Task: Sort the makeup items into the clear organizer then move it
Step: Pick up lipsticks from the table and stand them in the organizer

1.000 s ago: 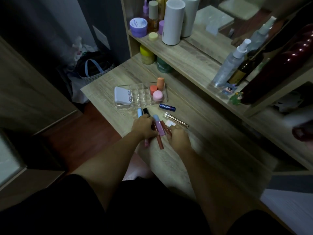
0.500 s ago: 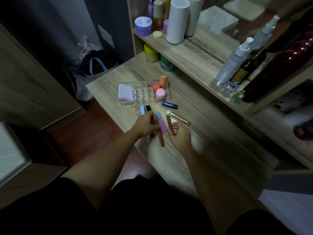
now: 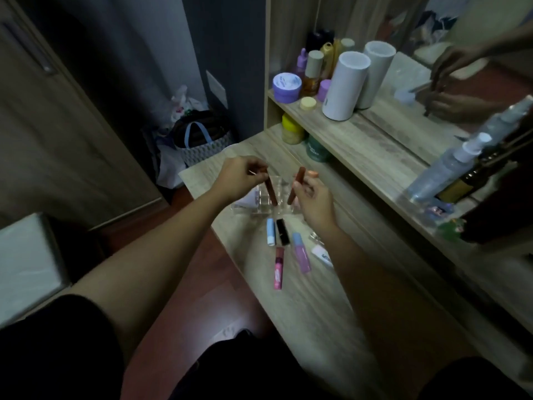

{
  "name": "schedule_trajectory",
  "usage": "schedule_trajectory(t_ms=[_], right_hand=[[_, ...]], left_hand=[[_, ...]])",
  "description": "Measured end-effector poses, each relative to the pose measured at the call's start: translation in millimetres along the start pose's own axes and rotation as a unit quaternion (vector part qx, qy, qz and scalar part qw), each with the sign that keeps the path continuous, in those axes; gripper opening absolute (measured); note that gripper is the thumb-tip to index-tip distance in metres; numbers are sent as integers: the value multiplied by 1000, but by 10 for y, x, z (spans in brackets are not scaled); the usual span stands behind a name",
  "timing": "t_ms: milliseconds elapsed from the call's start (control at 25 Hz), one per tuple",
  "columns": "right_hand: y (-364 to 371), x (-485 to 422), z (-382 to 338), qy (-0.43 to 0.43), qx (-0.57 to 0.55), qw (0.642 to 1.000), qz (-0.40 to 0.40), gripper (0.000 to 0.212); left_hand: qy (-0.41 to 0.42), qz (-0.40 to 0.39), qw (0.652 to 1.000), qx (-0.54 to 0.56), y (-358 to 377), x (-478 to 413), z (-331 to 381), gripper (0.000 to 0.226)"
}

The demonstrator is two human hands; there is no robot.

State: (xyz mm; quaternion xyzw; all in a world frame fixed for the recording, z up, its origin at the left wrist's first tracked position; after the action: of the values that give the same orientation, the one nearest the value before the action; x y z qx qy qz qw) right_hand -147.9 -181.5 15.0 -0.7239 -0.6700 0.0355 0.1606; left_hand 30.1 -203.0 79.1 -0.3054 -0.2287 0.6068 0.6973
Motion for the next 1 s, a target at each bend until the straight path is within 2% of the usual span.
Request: schedule_trajectory(t_ms=[240, 640, 840, 1000], right_hand=[[231, -516, -109, -14, 31, 999, 10, 29], [476, -726, 208, -5, 104, 994, -44, 31], [529, -781, 237, 3, 115, 991, -65, 28], [510, -788, 185, -13, 131, 990, -58, 20]], left_hand=[[-1, 48, 998, -34, -126, -384, -223, 26], [53, -48, 994, -87, 392, -592, -369, 22], [39, -36, 996, -77, 411, -614, -413, 27], [55, -48, 992, -98, 421, -638, -405, 21]])
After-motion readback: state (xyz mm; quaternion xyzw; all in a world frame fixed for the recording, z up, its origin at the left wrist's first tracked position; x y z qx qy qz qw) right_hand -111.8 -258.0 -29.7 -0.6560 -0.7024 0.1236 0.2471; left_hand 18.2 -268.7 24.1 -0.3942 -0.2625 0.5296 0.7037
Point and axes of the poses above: each hand's wrist, its own x-axis away from the middle knuckle, its own y-axis out of the palm, z = x × y, the point moved 9 cm from there along -x, towards the middle knuckle, and after that the axes turned 4 degrees about y, right-handed, at the moved point
